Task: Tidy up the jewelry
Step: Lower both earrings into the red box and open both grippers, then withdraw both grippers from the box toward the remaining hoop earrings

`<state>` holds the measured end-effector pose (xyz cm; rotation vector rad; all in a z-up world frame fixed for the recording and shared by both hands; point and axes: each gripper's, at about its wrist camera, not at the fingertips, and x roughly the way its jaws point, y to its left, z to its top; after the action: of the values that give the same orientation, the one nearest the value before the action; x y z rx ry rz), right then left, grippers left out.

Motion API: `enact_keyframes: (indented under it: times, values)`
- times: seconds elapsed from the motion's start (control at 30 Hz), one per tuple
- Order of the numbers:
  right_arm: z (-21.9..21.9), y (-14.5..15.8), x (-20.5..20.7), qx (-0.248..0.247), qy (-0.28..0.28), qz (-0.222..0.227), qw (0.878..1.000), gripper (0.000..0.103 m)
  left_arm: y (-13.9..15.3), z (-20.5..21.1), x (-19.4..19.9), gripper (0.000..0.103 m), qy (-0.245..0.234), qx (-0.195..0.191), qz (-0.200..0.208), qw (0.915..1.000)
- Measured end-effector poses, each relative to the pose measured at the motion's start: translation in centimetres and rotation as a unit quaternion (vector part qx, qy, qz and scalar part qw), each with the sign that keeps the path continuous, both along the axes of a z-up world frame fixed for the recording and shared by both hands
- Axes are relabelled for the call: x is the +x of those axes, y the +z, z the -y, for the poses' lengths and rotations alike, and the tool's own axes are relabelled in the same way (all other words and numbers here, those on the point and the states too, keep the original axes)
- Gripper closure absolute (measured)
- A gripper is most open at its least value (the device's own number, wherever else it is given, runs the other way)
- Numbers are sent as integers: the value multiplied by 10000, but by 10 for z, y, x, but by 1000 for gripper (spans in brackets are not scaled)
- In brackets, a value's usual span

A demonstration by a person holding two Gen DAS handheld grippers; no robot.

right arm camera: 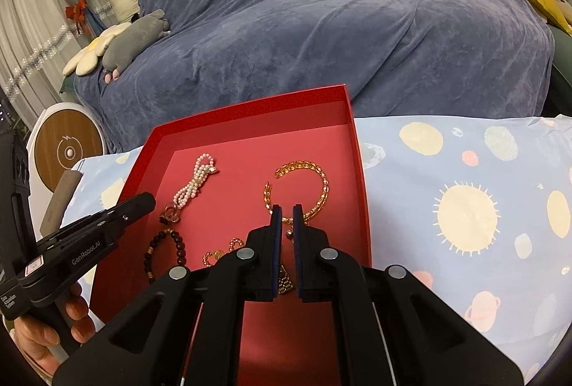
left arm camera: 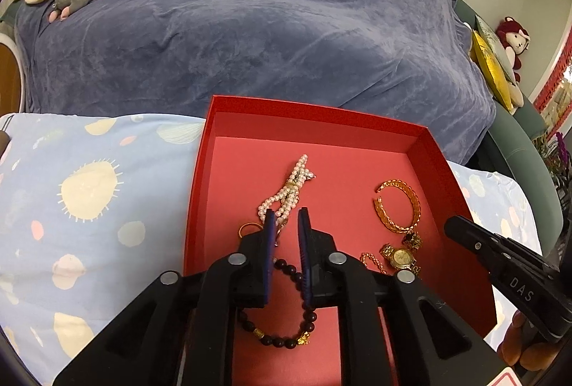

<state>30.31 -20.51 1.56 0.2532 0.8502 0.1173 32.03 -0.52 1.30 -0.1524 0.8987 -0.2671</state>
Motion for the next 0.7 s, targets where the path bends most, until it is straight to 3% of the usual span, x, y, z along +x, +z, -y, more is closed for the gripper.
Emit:
enact_keyframes:
  times: [0.07,0.17,0.43,0.53,0.7]
  values:
    - [4,2,-4,4,-54,18,10000,93,2,-1,-1,66,78,30,45,10000]
    - [10,10,-16,-15,-103,73,9999,83,9,-4,-7,56,120,7,91,9999]
    - [14,41,-60,68,-126,144,9998,79,37,-30,-48,54,298,-147,139,9994]
    - [8,50,-83,77,-101,226,9997,69,45,-37,-71,53,391,-11,201,9990]
    - [-9,51,-128,-69,37,291,9995,65,51,-44,-112,47,342,38,222,9992]
